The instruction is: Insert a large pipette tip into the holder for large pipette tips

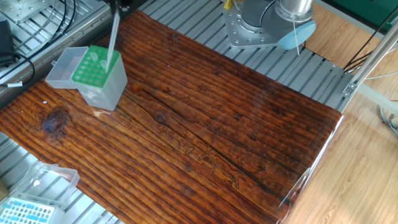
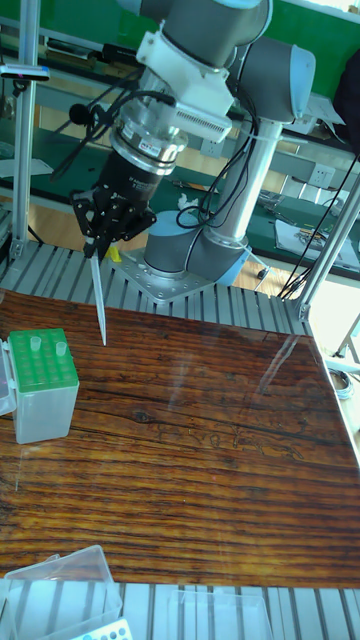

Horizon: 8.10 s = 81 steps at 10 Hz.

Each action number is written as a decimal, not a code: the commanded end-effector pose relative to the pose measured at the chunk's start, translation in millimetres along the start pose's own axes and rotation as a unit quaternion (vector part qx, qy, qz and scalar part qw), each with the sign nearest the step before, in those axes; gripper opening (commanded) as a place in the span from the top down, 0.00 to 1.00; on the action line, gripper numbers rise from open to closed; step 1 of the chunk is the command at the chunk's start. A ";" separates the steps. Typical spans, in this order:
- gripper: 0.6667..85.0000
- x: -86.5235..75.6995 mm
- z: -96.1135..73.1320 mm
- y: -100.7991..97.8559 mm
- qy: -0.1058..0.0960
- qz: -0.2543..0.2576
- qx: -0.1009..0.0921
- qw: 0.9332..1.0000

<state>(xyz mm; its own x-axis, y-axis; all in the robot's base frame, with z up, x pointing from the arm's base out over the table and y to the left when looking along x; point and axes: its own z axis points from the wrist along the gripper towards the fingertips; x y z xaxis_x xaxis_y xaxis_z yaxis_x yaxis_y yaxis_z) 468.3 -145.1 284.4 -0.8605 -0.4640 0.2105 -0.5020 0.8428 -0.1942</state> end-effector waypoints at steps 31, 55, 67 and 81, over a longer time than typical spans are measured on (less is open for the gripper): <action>1.00 7.9 -36.7 -77.1 0.073 -0.129 0.054 0.987; 1.00 -15.6 -3.9 -98.8 0.122 -0.190 0.046 0.973; 1.00 -1.4 -10.8 -76.3 0.167 -0.085 -0.006 0.982; 1.00 -9.7 -3.3 -64.0 0.177 -0.075 -0.001 0.981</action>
<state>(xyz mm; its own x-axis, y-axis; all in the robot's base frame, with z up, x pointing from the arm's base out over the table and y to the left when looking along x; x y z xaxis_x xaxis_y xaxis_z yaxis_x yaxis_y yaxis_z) 507.5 -200.6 298.4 -0.6836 -0.4556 0.5702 -0.6276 0.7658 -0.1406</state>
